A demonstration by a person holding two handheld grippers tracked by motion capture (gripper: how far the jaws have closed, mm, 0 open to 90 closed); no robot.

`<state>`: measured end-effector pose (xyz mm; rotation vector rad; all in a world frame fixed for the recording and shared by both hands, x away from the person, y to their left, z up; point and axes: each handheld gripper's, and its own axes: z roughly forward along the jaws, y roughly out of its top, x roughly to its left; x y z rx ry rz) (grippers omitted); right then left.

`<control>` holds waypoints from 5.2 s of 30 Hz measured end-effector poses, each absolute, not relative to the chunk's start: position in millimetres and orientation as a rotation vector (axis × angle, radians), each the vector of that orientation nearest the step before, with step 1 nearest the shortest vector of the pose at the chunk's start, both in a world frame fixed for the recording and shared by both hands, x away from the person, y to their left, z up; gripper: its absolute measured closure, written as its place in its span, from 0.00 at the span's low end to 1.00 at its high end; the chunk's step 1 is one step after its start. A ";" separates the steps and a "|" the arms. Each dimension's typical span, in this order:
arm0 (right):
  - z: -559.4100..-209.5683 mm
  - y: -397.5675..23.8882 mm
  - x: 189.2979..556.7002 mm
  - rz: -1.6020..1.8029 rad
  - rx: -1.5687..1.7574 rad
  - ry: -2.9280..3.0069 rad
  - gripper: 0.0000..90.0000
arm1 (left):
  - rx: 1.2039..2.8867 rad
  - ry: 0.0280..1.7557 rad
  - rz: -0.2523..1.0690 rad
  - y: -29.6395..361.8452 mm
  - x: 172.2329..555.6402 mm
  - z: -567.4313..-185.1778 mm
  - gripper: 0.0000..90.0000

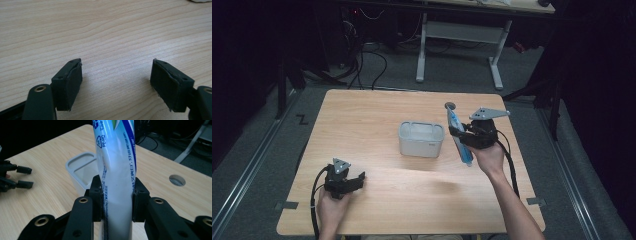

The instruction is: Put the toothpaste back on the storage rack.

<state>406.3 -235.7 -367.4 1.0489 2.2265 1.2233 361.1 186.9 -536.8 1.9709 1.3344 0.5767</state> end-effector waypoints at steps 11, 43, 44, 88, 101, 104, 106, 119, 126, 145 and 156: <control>-357.2 -218.9 426.0 1.249 1.018 2.219 0.77 | 1.967 1.335 0.577 187.0 361.2 -537.0 0.29; -331.4 -182.4 462.3 1.424 0.971 2.202 0.77 | 1.966 1.336 0.576 187.1 361.2 -537.0 0.30; -332.1 -180.6 463.5 1.423 0.971 2.200 0.77 | 1.965 1.336 0.577 187.1 361.2 -537.1 0.30; -369.0 -131.8 501.0 1.310 1.022 2.218 0.75 | 1.966 1.335 0.576 187.1 361.2 -537.1 0.29; -378.0 -135.3 500.0 1.265 1.037 2.244 0.76 | 1.968 1.334 0.577 187.1 361.2 -537.0 0.29; -380.1 -135.7 499.3 1.255 1.035 2.253 0.76 | 1.969 1.334 0.577 187.1 361.2 -537.0 0.29; -382.2 -136.3 499.5 1.247 1.038 2.265 0.76 | 1.969 1.334 0.577 187.1 361.2 -537.0 0.29; -392.4 -138.0 497.4 1.226 1.045 2.292 0.76 | 1.970 1.334 0.577 187.1 361.2 -537.0 0.29; -398.2 -137.2 496.0 1.189 1.032 2.314 0.75 | 1.970 1.335 0.575 187.0 361.2 -536.9 0.29; -419.5 -132.3 493.2 1.128 1.013 2.370 0.75 | 1.970 1.335 0.574 187.0 361.3 -536.9 0.29; -426.7 -132.0 493.3 1.115 1.036 2.382 0.71 | 1.967 1.335 0.576 187.0 361.4 -537.0 0.29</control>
